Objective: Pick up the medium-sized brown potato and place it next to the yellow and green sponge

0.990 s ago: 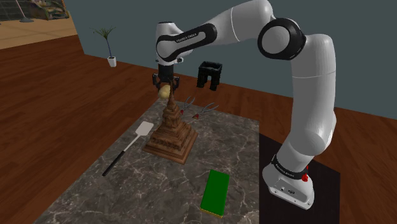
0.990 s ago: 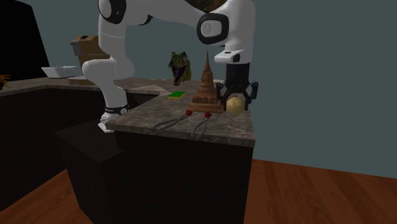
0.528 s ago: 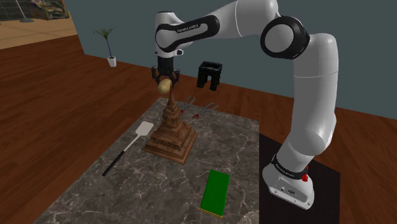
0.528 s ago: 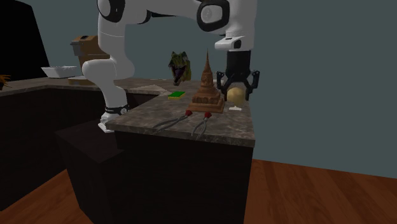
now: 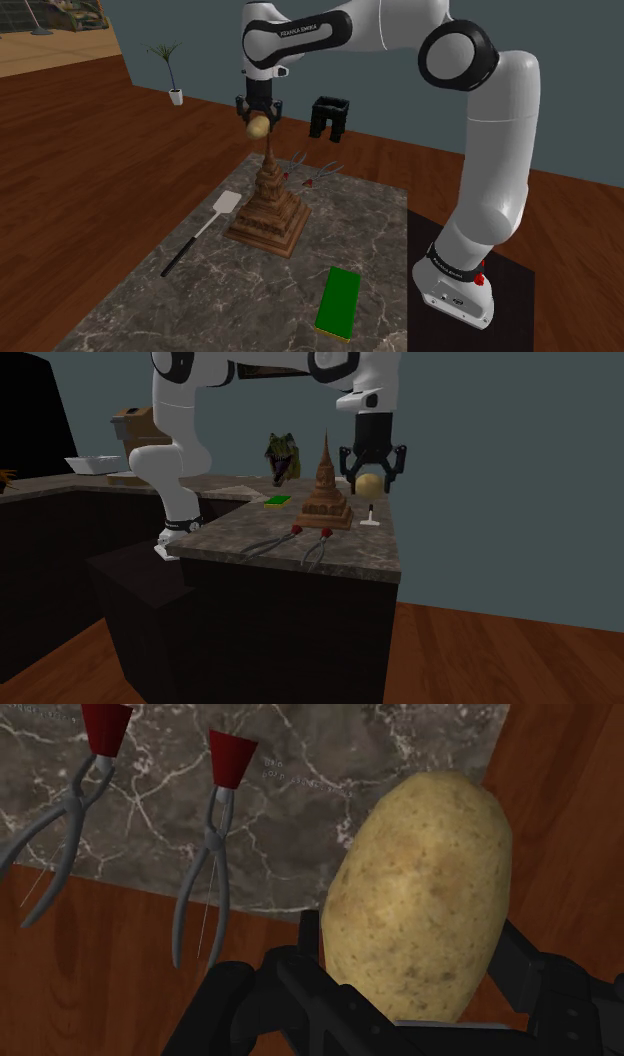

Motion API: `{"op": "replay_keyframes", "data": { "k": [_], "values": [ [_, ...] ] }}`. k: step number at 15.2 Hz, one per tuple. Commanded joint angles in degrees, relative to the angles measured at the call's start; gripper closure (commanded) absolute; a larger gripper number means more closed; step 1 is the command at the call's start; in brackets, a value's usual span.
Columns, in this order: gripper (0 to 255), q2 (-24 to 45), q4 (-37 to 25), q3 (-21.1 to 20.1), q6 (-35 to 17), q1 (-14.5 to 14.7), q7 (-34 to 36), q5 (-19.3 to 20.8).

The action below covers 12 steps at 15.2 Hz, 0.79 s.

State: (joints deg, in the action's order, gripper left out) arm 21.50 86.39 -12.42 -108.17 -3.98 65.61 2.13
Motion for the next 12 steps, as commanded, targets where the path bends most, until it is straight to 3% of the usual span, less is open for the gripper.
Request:
{"op": "replay_keyframes", "data": {
  "k": [1, 12],
  "values": [
    [255, -3.04, 4.27, -0.57, -1.28, 0.56, 1.24, -0.43],
    [255, -17.29, 23.47, -5.41, -6.92, 5.81, 10.92, -3.24]
  ]
}}
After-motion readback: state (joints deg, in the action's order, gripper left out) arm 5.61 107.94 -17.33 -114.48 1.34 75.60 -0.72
